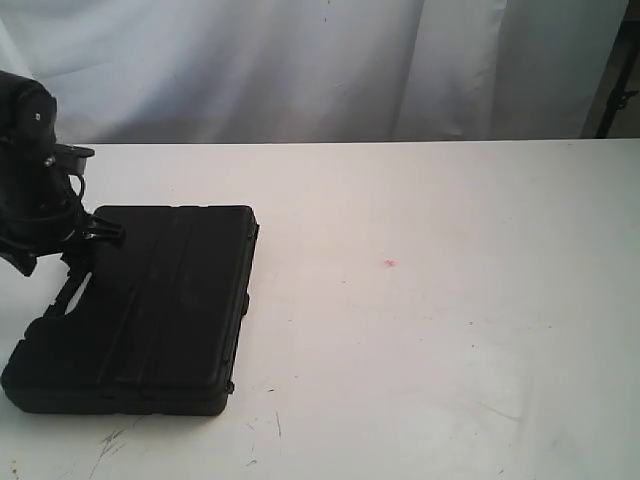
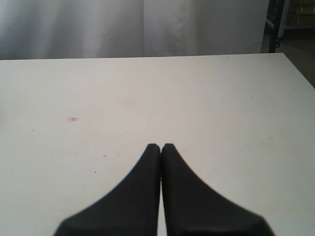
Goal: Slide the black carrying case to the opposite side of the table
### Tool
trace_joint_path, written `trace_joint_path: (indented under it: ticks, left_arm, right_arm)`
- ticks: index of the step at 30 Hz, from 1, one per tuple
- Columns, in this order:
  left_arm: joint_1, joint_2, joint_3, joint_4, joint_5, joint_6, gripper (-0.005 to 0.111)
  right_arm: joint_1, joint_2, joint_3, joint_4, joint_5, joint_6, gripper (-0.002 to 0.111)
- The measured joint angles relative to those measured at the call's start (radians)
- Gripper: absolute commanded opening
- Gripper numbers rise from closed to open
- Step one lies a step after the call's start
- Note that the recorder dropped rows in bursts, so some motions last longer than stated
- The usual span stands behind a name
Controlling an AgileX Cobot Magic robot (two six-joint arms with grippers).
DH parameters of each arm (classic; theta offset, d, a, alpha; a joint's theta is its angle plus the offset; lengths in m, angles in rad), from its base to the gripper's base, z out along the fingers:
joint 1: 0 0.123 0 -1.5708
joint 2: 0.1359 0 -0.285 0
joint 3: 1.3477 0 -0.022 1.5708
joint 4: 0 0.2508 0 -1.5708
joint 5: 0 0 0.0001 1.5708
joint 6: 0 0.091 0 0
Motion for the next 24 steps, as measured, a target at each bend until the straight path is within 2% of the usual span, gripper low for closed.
trace_joint_path:
  ticks: [4,5,6,7,12,17,22,24]
  left_arm:
    - [0.000,-0.074,0.000,-0.029,-0.009,-0.010,0.031]
    - [0.000,-0.095,0.000,-0.047,-0.015,-0.010,0.022]
    - [0.000,-0.119,0.000,-0.067,-0.022,-0.010,0.006]
    - [0.000,-0.166,0.000,-0.101,-0.038,-0.010,0.000]
    - [0.000,-0.408,0.046,-0.208,-0.100,0.030,0.000]
    - [0.000,-0.790,0.367,-0.235,-0.308,0.033,0.000]
    - [0.000,-1.074,0.632,-0.280,-0.425,0.033,0.000]
    - [0.000,-1.144,0.694,-0.281,-0.440,0.033,0.000]
  right_arm:
    - [0.000,0.000,0.000,0.000,0.000,0.000,0.000]
    - [0.000,0.000,0.000,0.000,0.000,0.000,0.000]
    - [0.000,0.000,0.000,0.000,0.000,0.000,0.000]
    - [0.000,0.000,0.000,0.000,0.000,0.000,0.000]
    - [0.000,0.000,0.000,0.000,0.000,0.000,0.000]
    - [0.000,0.000,0.000,0.000,0.000,0.000,0.000]
    - [0.000,0.000,0.000,0.000,0.000,0.007,0.000]
    - [0.000,0.000,0.000,0.000,0.000,0.007,0.000]
